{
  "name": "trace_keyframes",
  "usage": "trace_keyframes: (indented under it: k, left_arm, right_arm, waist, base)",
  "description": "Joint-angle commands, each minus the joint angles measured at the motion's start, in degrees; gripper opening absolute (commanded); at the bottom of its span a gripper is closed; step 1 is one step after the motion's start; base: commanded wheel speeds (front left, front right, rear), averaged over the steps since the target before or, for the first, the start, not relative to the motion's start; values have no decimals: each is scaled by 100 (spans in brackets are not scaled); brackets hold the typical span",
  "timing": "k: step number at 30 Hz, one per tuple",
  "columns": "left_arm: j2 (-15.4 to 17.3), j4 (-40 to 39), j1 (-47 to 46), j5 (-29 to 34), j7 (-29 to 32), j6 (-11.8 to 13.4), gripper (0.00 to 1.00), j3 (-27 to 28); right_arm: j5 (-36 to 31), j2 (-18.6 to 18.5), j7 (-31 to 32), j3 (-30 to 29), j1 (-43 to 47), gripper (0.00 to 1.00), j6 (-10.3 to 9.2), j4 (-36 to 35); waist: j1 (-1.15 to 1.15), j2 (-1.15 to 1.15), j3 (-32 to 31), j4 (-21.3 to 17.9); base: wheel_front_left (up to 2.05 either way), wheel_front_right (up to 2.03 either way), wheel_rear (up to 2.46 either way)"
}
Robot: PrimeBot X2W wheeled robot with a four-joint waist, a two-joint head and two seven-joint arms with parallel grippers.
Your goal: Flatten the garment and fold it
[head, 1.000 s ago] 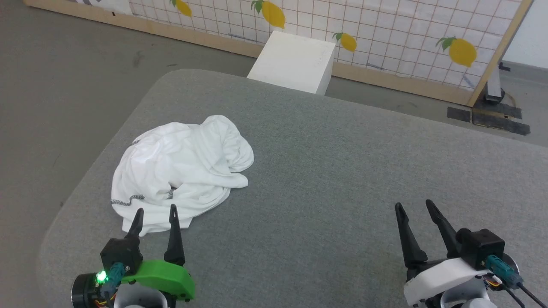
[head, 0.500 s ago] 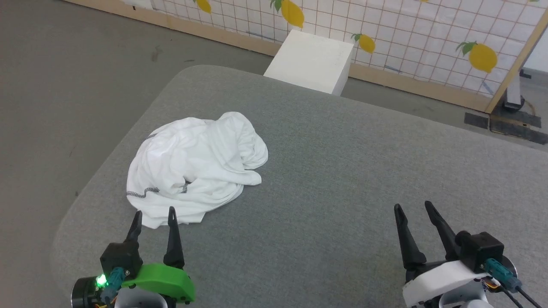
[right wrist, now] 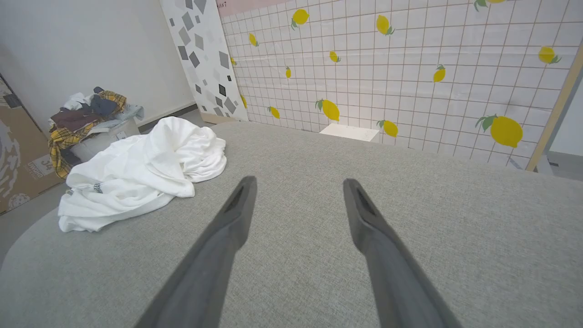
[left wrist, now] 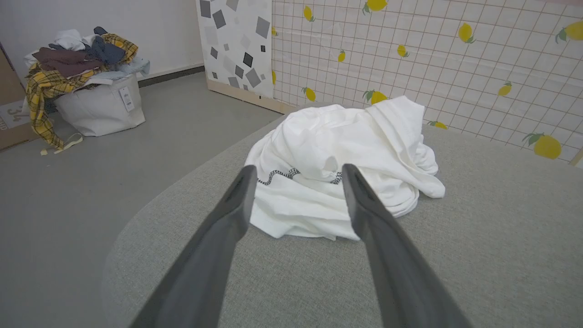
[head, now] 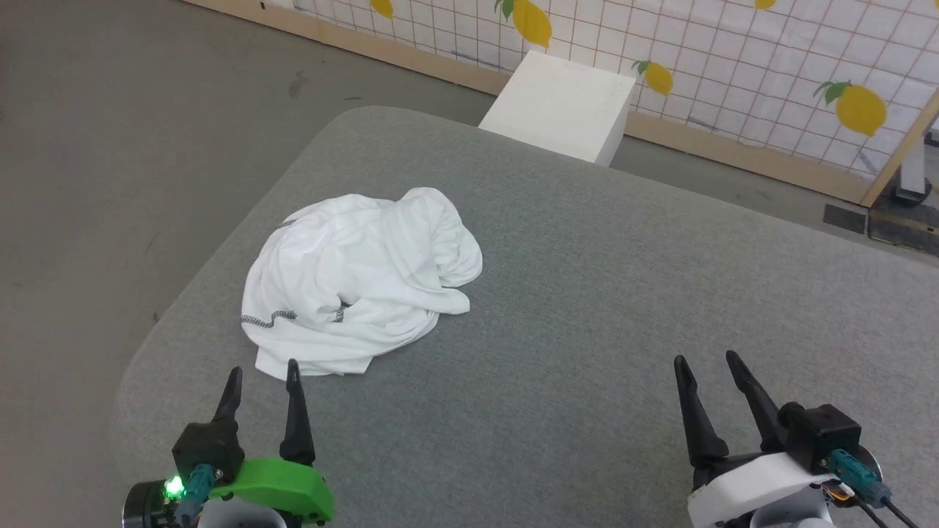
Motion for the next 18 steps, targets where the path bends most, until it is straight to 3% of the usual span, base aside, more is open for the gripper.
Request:
trace_keyframes:
  k: [1, 18]
  left_arm:
    - [-24, 43, 76, 32, -63, 46, 100, 0]
    - [-25, 108, 18, -20, -121, -22, 100, 0]
  right_arm:
    - [51, 2, -72, 5, 39, 100, -8, 42]
    - [24, 2, -129, -14, 3, 100, -9, 77]
  waist:
    - [0, 0, 3, 44]
    - [0, 0, 57, 128]
  base:
    - [0, 0, 0]
    - [0, 0, 0]
